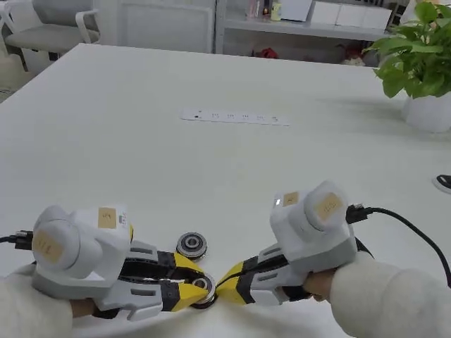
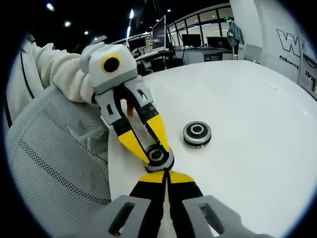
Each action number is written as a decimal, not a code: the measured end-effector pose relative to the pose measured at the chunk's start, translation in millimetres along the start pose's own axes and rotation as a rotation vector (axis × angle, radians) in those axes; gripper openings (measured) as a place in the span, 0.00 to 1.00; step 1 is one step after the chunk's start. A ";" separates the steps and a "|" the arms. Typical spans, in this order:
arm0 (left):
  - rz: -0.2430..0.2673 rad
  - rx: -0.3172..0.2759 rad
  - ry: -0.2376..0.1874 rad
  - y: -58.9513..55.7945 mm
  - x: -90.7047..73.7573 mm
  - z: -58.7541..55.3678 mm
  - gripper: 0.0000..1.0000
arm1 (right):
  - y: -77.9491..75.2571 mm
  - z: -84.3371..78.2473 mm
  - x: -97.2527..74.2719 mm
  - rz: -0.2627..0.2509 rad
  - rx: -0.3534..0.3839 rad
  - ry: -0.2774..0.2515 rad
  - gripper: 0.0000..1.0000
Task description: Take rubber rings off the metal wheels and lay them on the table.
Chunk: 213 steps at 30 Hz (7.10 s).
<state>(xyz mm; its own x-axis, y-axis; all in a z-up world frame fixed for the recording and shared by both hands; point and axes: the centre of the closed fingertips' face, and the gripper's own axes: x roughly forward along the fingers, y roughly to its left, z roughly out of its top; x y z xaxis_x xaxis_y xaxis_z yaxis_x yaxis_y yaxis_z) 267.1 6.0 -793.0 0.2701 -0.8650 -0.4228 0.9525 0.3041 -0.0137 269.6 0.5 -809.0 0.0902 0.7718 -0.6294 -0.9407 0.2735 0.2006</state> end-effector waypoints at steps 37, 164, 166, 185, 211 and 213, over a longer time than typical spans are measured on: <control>-0.002 0.006 -0.003 -1.3 -0.8 0.3 0.14 | 1.4 11.1 -3.6 0.042 0.341 -0.082 0.00; 0.155 -0.043 0.012 2.7 -85.5 22.5 0.71 | 11.5 67.9 -28.8 0.106 0.385 -0.281 0.00; 0.162 -0.046 0.009 3.8 -86.5 21.7 0.71 | 11.9 69.8 -29.7 0.107 0.387 -0.287 0.00; 0.142 -0.041 0.046 0.4 -81.9 11.0 0.75 | 29.5 85.8 -22.3 0.118 0.383 -0.310 0.00; 0.130 0.003 0.014 0.2 -83.0 15.4 0.77 | 45.3 83.4 15.5 0.121 0.403 -0.232 0.00; 0.131 0.005 0.010 0.7 -83.0 16.1 0.77 | 48.4 81.4 20.7 0.123 0.380 -0.209 0.00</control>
<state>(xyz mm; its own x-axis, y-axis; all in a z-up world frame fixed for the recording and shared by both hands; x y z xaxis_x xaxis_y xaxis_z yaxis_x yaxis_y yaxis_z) 247.6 71.6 -743.3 0.3910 -0.8139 -0.4298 0.9099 0.4122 0.0472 252.6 76.4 -751.2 0.0861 0.9007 -0.4259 -0.7653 0.3335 0.5506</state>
